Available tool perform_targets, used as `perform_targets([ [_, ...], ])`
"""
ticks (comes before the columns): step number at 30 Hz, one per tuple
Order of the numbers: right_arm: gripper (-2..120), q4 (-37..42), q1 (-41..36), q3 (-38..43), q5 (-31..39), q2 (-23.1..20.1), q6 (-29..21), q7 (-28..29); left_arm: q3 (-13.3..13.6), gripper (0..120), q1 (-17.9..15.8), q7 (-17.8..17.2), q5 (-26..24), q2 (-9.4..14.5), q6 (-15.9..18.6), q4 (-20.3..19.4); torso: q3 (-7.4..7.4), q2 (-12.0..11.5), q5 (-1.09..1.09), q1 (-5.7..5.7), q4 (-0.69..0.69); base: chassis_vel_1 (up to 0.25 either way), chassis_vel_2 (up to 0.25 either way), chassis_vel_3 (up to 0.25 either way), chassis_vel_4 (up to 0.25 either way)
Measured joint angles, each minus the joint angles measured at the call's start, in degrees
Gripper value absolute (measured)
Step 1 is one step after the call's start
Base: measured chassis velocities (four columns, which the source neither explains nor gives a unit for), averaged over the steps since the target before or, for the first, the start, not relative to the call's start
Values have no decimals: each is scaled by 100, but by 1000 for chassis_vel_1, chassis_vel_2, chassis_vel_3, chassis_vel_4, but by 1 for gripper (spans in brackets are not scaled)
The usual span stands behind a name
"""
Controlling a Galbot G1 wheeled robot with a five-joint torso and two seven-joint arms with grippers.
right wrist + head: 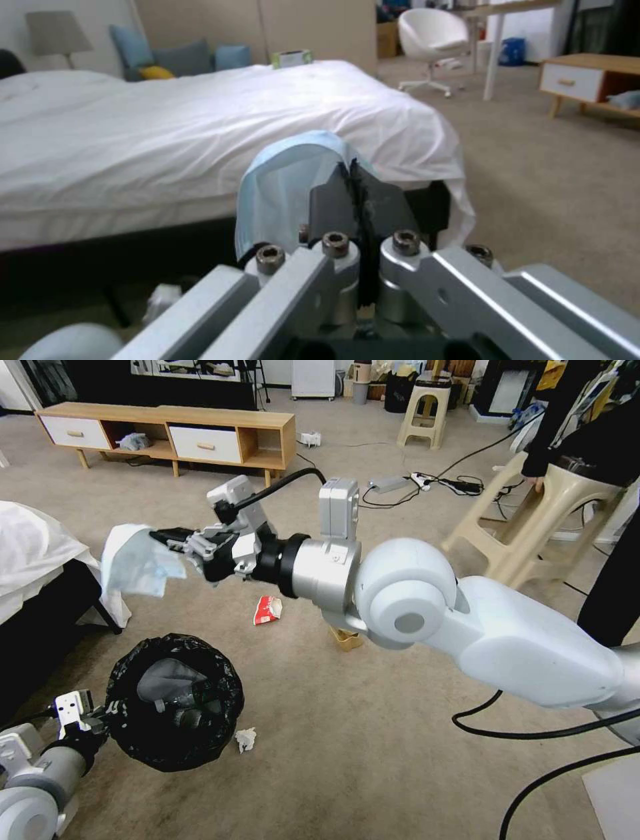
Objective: Pick up the trash bin, then pick up the garbage from the floor and place it into the trash bin.
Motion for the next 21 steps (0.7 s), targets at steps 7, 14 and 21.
perform_targets([
  [7,0,396,-278,-115,-70,-324,8,-206,-36,1,-64,-294,-383,50,239,-84,0,0,1,0,-1,0,0,0,0],
  [14,0,598,-715,-98,-271,-562,60,-266,-74,1,-107,-503,-686,89,398,-136,0,0,1,0,0,0,0,0,0],
  [21,0,650,-1026,-44,-473,-690,71,-341,-91,1,-115,-545,-837,93,438,-145,0,0,1,0,0,0,0,0,0],
])
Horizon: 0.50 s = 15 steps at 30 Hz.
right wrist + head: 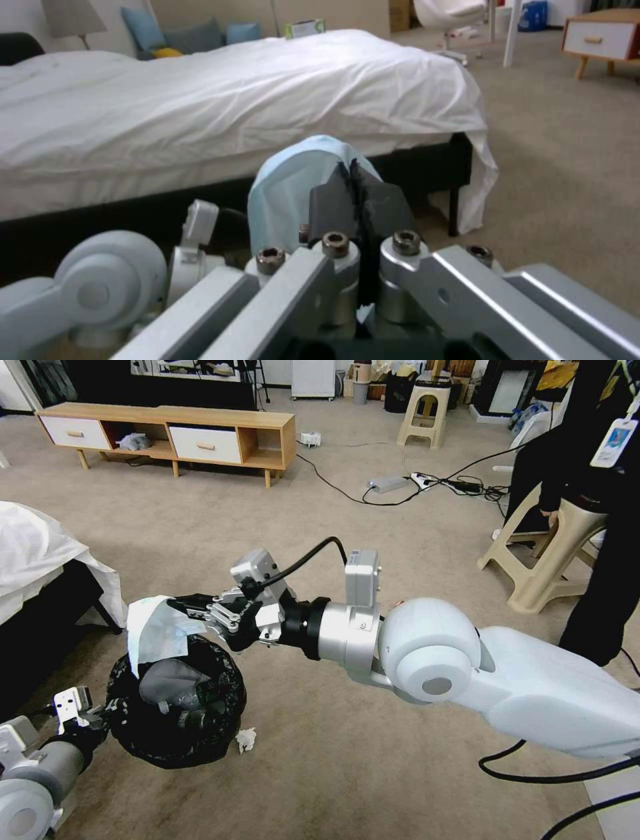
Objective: Pick up the trash bin, then pick up the garbage from the floor and place it into the trash bin.
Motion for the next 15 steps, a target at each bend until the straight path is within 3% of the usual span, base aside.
perform_targets([
  [15,0,-141,-449,-127,-475,-41,3,-145,-10,1,-5,-77,-242,3,43,-97,0,0,0,0,0,0,0,0,0],
])
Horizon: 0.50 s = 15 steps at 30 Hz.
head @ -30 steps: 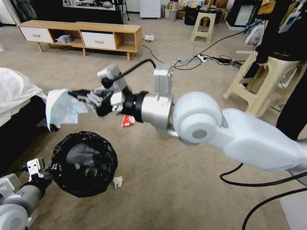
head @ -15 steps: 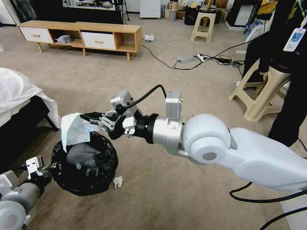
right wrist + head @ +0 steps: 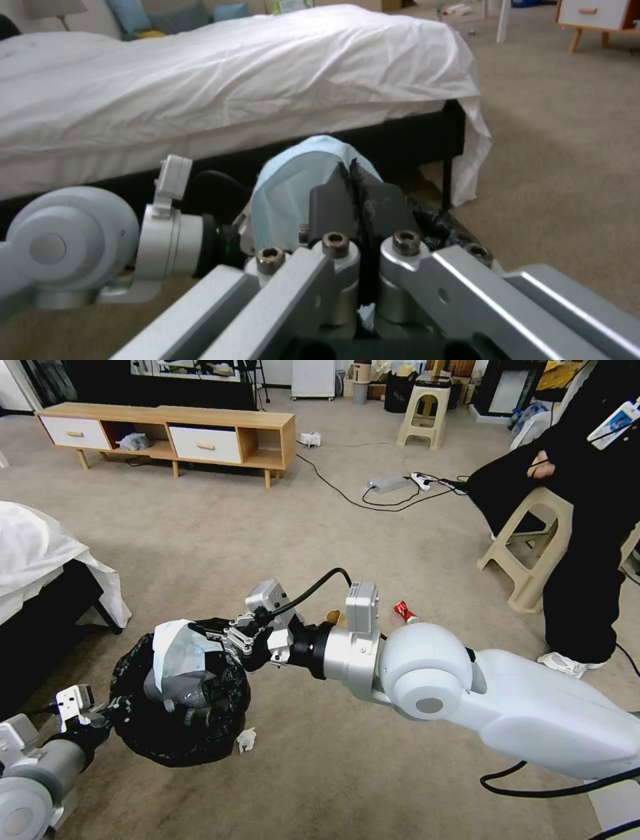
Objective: Pick up the trash bin, then pick up the garbage from the floor and place it into the trash bin.
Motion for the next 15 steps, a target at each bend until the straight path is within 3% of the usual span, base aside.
perform_targets([
  [15,0,-172,-162,-268,-267,133,4,-26,12,1,57,-21,-12,-68,0,-77,0,0,-1,0,0,0,0,0,0],
])
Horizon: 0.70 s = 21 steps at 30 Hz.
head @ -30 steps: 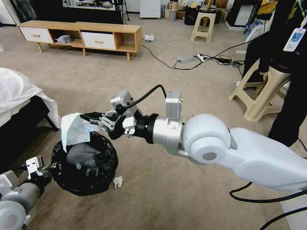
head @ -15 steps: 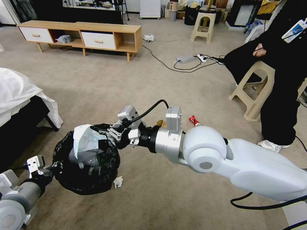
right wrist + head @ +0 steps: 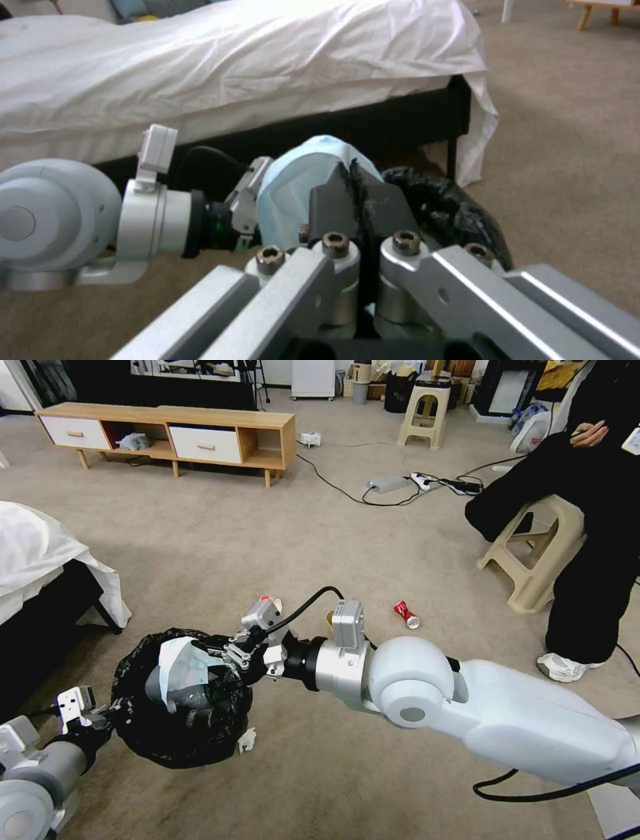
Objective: Pick up the trash bin, then pick up the garbage from the floor and place it into the trash bin.
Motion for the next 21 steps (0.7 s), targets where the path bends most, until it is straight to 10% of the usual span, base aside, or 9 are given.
perform_targets([
  [6,2,20,6,-91,-19,22,-2,17,10,1,-2,-1,2,-12,-5,-27,0,0,0,0,0,0,0,0,0],
  [21,60,78,-87,-89,-35,-44,-30,35,12,1,47,28,39,-112,-27,-101,0,0,0,0,0,0,0,0,0],
])
